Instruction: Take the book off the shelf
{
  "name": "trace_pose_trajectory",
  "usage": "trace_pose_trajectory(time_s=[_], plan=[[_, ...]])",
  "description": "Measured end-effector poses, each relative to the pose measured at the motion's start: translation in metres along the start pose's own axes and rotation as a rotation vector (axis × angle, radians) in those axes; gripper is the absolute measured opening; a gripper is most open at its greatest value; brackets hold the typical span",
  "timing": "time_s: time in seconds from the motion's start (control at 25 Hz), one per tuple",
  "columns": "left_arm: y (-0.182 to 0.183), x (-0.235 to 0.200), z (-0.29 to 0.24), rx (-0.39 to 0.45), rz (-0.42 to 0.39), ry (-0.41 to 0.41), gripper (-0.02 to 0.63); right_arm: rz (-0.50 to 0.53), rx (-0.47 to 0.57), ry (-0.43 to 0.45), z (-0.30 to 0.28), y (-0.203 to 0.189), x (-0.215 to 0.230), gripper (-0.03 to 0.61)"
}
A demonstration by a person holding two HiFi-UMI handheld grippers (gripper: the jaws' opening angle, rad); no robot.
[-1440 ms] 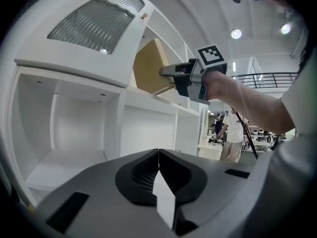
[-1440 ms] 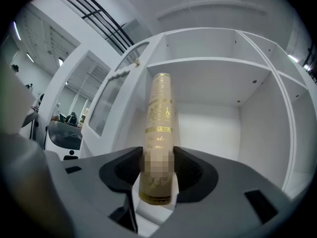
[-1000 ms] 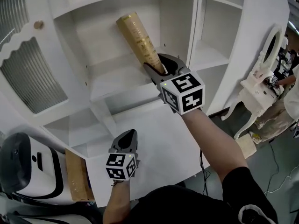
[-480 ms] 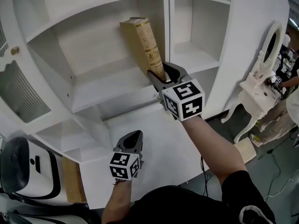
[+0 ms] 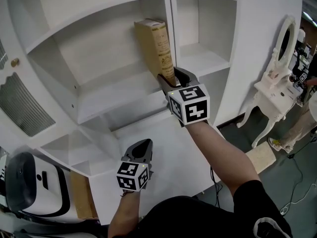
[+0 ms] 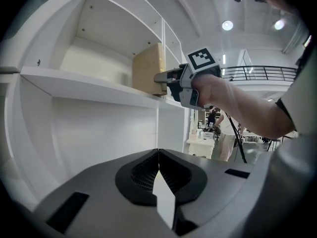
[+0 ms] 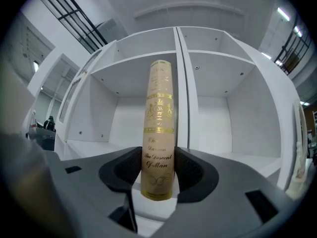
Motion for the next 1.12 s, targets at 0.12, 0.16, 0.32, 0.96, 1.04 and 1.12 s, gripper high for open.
trace_pose_trajectory(time_s=[0.12,0.16,0.32,0.96,1.04,1.12], plan=[[-0.002,-0.007,0.004,-0.001,0.004,-0.005,0.009,-0.08,-0.005,-0.012,-0.001,-0.004,0.001,0.213],[-0.002,-0.009,0.005,0.0,0.004,-0.009,0.009,-0.093,-0.006,-0.019,-0.002,-0.005,0.001,0.215],[-0.001,-0.01,0.008,0.003,-0.004,-0.03,0.009,-0.094,-0.013,-0.025,-0.001,-0.006,0.0,0.221],[-0.011,-0.013,0.005,-0.011,0.014,-0.056,0.009,0.156,0.084,-0.134,0.025,0.02,-0.012,0.127],[-0.013,-0.013,0.005,-0.013,0.018,-0.051,0.009,0.147,0.081,-0.135,0.022,0.02,-0.011,0.129],[-0.013,-0.014,0.005,-0.013,0.021,-0.045,0.009,0.151,0.084,-0.142,0.019,0.022,-0.011,0.129]])
Point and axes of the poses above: the fingertips, and each gripper's own axes: z backward along the fingers, x to its right, y out of its top, the point moved 5 cm from there along z, backward along the fingers, and after that the axes turned 12 degrees about -x, right-handed, at the moved point
